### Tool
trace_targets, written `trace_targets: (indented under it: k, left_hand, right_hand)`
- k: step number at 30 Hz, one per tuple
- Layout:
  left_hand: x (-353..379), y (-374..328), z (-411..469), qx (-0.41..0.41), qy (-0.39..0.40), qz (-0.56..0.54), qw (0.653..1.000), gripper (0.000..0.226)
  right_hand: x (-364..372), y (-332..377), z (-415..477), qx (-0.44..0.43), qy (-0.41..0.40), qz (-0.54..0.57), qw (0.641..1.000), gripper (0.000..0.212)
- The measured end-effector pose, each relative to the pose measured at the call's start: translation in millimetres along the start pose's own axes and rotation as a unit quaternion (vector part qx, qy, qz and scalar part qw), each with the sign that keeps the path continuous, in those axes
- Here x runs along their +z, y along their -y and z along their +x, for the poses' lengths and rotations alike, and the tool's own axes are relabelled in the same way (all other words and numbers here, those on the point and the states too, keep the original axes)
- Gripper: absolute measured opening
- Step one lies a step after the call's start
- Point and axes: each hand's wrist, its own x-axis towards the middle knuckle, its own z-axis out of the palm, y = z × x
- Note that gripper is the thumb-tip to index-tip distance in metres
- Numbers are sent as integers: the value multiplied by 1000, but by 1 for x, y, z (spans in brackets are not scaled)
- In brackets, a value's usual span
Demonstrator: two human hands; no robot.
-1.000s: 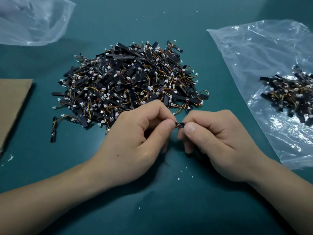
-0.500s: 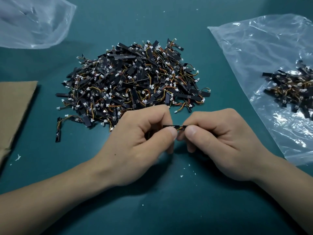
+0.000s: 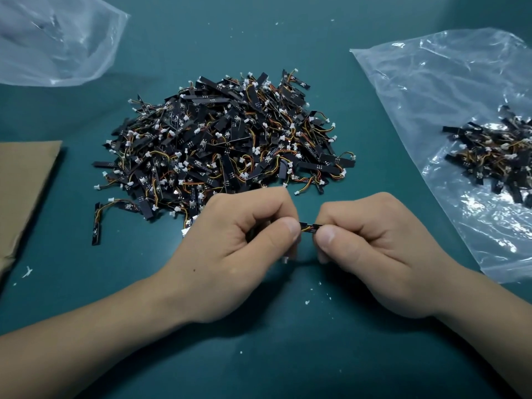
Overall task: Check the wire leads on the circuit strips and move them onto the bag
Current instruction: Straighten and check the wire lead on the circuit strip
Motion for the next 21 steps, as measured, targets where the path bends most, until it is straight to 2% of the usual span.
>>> trace_targets:
  k: [3, 11, 21]
  left_hand:
    - [1, 1, 0, -12, -4, 16, 1000, 25]
    - [2, 0, 1, -5, -6, 39, 999, 26]
    - [3, 0, -2, -2, -30, 30, 999, 22]
  right_hand:
    - [1, -1, 0, -3, 5, -10, 1000, 42]
    - [-3, -4, -1, 38, 14, 52, 998, 32]
    - [-2, -5, 0, 26, 6, 30, 999, 38]
